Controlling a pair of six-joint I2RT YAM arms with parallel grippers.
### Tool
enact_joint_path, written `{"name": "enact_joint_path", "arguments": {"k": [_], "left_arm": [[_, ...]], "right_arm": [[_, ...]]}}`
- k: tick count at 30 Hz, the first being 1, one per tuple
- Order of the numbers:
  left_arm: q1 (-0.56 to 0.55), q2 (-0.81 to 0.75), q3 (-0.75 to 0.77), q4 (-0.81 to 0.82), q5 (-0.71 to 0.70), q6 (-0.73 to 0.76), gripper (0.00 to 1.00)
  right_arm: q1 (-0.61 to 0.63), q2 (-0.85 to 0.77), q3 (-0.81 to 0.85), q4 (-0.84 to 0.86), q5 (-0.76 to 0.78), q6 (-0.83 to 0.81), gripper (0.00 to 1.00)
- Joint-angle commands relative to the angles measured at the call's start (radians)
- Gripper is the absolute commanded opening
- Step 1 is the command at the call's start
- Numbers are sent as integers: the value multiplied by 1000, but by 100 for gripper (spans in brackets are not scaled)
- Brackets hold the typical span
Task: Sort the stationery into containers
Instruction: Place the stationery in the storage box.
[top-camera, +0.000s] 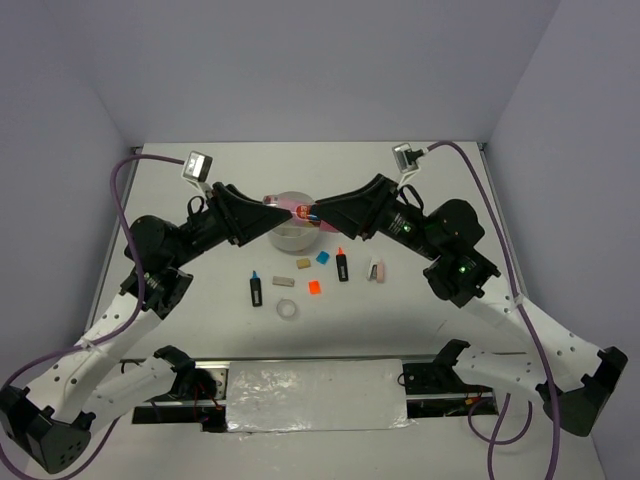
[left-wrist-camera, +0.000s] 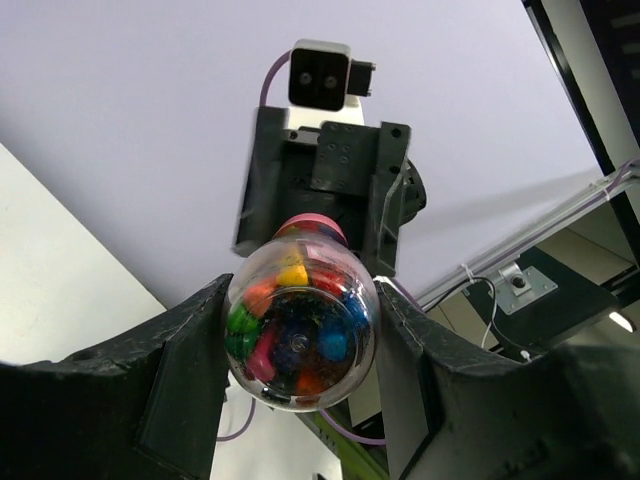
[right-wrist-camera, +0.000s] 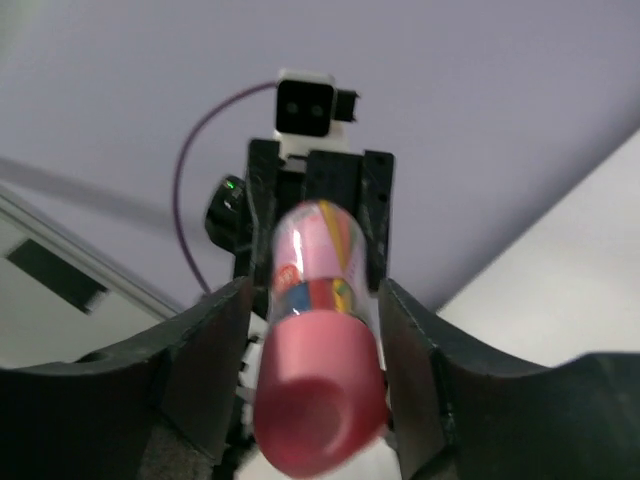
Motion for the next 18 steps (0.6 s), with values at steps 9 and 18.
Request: {"name": "enact_joint_path", "arguments": {"k": [9,18], "left_arm": [[-3,-64,-1,0,-136,70,0],[-4,-53,-4,-6,-167,71,0]], "right_arm": [[92,64,46,117,80,25,72],[98,38,-6,167,146,48,42]]}}
